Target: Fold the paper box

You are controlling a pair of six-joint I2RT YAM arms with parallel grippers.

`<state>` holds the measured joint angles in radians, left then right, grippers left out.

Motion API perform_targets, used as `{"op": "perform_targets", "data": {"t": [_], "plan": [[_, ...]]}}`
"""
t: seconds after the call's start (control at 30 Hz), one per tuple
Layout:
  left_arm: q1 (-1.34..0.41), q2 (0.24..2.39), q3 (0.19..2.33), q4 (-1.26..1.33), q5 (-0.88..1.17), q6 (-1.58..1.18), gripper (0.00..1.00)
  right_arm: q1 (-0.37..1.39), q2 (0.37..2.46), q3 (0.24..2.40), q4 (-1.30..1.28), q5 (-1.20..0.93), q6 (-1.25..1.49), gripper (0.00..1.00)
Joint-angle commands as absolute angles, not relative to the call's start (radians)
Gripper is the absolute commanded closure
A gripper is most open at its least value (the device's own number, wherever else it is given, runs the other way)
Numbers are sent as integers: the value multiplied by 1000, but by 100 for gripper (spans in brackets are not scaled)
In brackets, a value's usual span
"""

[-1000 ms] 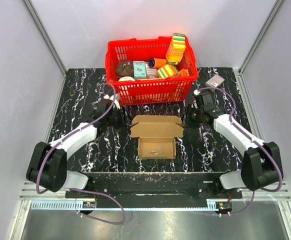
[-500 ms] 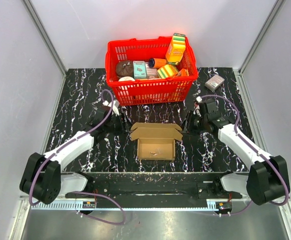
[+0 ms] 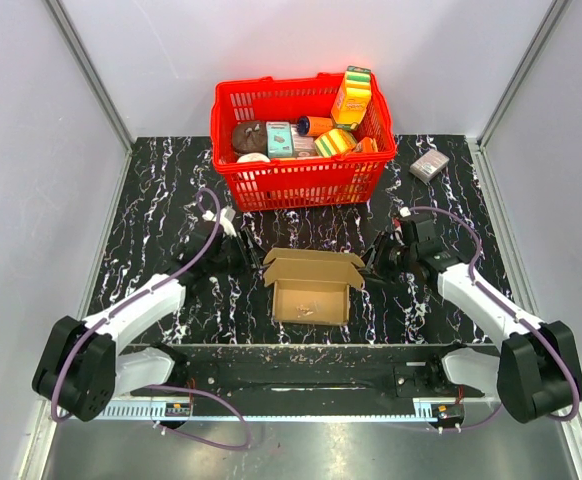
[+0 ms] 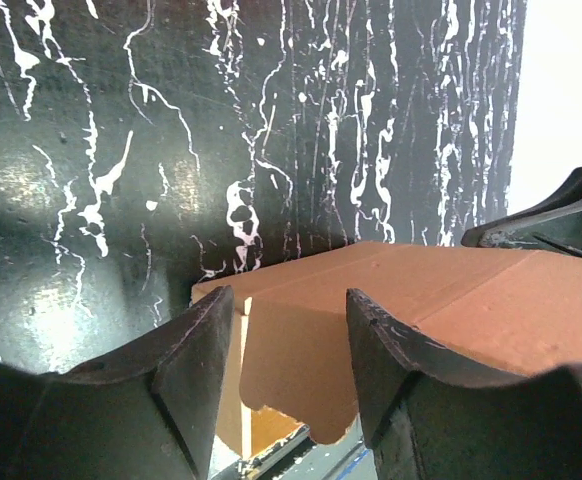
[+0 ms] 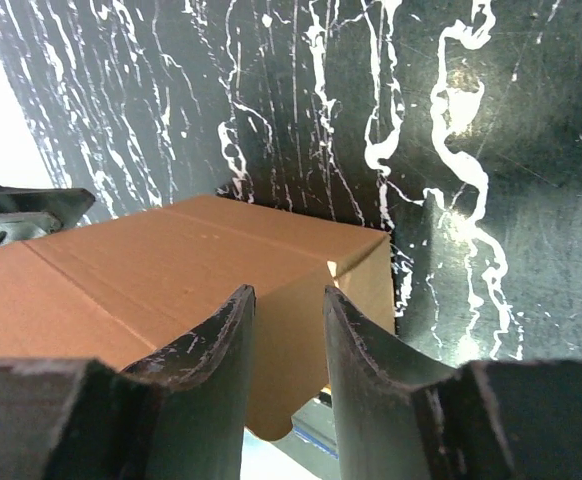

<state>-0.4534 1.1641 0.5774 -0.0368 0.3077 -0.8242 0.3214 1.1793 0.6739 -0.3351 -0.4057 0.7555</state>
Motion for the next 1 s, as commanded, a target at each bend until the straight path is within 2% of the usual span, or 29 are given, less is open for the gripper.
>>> {"op": "perform_targets", "data": {"t": [0.0, 0.47, 0.97], "plan": [[-469, 1123, 551, 78, 322, -913, 46, 321, 1140, 660, -242, -436, 839, 60], [-509, 1111, 489, 169, 307, -992, 45, 322, 1088, 586, -163, -446, 943, 57], [-509, 1117, 535, 143, 279, -980, 43, 322, 996, 621, -273, -311, 887, 56]]}}
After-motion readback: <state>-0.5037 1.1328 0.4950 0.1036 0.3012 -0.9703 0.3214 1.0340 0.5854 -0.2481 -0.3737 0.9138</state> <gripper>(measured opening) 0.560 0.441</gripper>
